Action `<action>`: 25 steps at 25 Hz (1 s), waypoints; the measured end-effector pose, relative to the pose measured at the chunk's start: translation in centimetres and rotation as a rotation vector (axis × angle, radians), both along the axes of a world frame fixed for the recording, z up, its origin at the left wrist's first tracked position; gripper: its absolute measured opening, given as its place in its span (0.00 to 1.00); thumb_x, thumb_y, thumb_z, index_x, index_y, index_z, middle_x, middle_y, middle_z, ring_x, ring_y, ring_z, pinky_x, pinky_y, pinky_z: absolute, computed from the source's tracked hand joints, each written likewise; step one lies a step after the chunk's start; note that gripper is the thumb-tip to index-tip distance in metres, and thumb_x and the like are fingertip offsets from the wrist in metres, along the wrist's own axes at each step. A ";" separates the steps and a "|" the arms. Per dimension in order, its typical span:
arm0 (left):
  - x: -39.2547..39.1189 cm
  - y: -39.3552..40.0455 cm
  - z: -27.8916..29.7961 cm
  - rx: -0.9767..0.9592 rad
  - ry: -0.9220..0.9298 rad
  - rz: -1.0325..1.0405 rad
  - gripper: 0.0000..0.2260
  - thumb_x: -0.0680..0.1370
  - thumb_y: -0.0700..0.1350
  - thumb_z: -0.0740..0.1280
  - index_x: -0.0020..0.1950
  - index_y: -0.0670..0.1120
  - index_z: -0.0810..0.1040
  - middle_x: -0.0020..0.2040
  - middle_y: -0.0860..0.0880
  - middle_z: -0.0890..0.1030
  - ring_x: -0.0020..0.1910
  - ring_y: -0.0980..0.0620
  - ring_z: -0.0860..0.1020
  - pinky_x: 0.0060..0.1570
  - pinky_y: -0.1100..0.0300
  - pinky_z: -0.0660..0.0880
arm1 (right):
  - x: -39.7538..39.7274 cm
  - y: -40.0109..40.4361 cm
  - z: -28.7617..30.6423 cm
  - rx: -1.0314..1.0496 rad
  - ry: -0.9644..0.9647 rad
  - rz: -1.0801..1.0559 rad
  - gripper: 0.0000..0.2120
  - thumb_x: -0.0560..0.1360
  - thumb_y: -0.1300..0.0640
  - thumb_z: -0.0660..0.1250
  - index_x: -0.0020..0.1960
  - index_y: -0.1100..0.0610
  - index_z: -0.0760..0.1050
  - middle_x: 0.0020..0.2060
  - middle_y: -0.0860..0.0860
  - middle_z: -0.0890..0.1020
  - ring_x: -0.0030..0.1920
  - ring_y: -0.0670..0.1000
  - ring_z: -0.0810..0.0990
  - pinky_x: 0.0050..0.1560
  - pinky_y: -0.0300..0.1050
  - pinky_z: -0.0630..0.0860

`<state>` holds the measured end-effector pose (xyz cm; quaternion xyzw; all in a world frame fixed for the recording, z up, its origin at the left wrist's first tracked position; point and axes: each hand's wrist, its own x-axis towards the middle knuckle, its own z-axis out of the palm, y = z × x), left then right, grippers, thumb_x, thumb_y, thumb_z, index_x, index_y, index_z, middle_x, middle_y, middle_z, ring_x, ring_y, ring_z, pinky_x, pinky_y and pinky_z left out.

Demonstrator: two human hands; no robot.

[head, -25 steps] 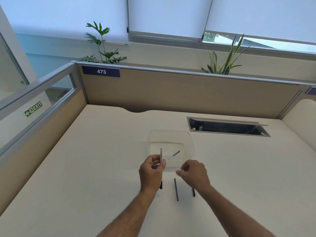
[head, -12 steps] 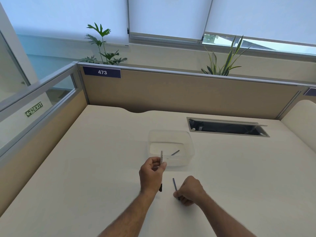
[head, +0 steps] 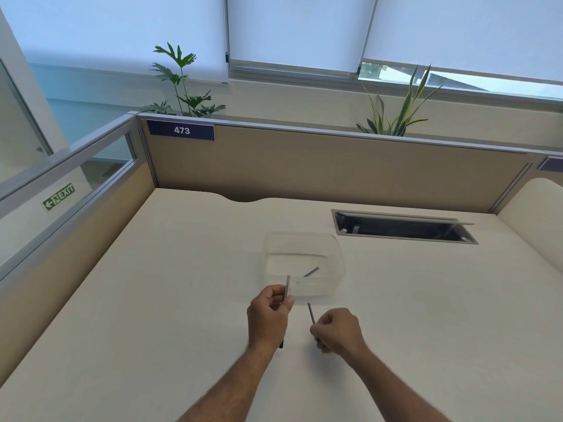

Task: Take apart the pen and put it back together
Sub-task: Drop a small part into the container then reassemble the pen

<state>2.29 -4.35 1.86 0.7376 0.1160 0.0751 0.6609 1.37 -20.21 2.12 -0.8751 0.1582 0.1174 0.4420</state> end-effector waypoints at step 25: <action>0.0 -1.2 0.2 0.049 -0.124 -0.070 0.09 0.73 0.39 0.75 0.51 0.49 0.85 0.42 0.58 0.86 0.41 0.59 0.83 0.44 0.60 0.81 | 2.7 1.9 6.5 0.642 -0.469 -0.105 0.04 0.74 0.66 0.73 0.48 0.60 0.82 0.40 0.58 0.87 0.43 0.57 0.87 0.42 0.45 0.85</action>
